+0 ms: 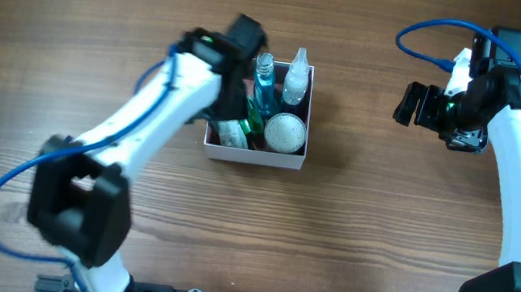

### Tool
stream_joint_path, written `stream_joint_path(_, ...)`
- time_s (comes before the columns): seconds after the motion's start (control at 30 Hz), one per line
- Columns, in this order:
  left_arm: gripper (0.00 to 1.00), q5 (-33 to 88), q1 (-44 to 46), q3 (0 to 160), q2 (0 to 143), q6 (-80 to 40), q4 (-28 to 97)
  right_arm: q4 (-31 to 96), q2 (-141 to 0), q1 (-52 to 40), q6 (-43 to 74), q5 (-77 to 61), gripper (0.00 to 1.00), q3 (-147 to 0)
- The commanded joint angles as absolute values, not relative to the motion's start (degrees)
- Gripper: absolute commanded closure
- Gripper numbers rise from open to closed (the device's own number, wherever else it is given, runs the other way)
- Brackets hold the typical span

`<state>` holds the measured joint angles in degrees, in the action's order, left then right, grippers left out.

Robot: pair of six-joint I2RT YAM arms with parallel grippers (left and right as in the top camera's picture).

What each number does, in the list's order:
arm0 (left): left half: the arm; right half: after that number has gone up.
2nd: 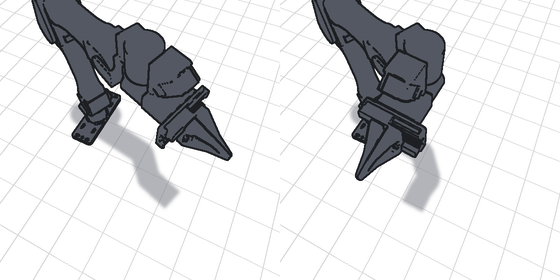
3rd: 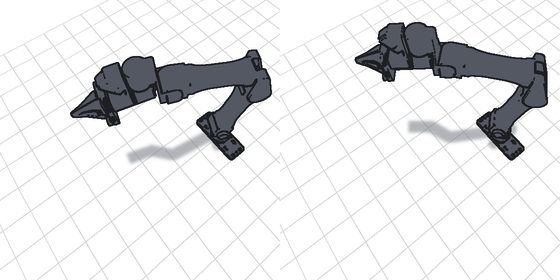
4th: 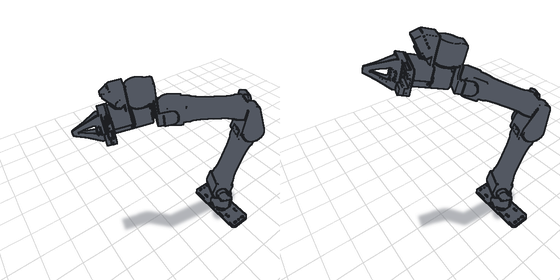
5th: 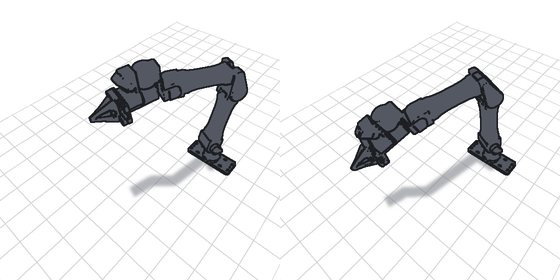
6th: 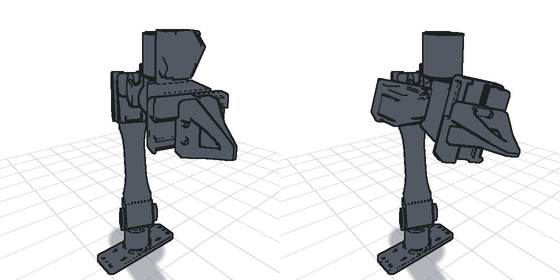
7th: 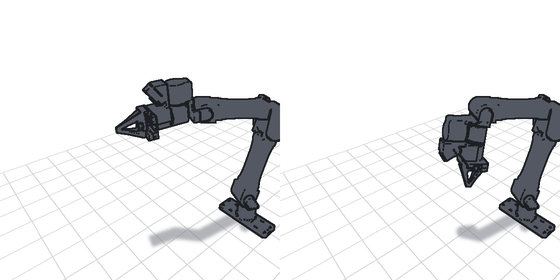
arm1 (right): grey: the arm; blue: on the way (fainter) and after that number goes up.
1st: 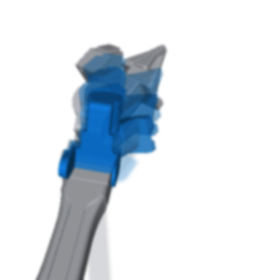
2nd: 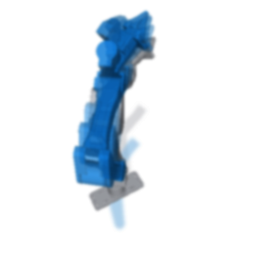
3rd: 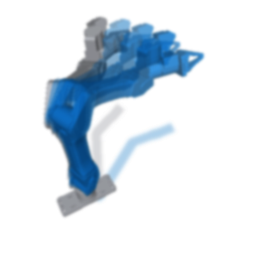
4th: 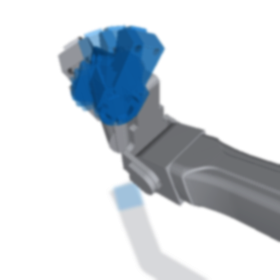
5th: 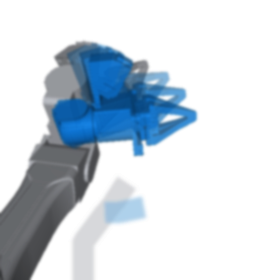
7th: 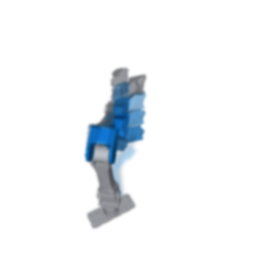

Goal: Pack container
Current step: 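Carry the soap bar into the box and release it with the left gripper, then move the left gripper to the blue razor and grasp its handle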

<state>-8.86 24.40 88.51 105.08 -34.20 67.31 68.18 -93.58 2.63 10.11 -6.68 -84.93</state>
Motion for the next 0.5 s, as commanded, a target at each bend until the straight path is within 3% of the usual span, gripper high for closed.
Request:
stream_joint_path(0.0,0.24,-10.85,16.8,89.27,94.21,-40.66,69.32,68.25,-94.08,2.59,8.97,-7.55,0.0,-84.77)
stream_joint_path(0.07,0.22,-10.87,11.14,89.25,90.04,-45.08,71.66,68.25,-94.08,2.59,8.97,-7.55,0.0,-84.77)
stream_joint_path(0.17,0.1,-10.79,0.62,89.25,85.62,-52.03,76.62,68.23,-94.08,2.59,8.97,-7.57,0.0,-84.77)
stream_joint_path(0.33,0.04,-10.68,-11.14,87.35,84.38,-51.44,79.11,68.18,-94.08,2.59,8.99,-7.57,0.0,-84.77)
stream_joint_path(0.47,0.02,-7.73,-17.93,79.53,84.42,-49.58,73.78,68.2,-94.08,2.59,8.99,-7.57,0.0,-84.77)
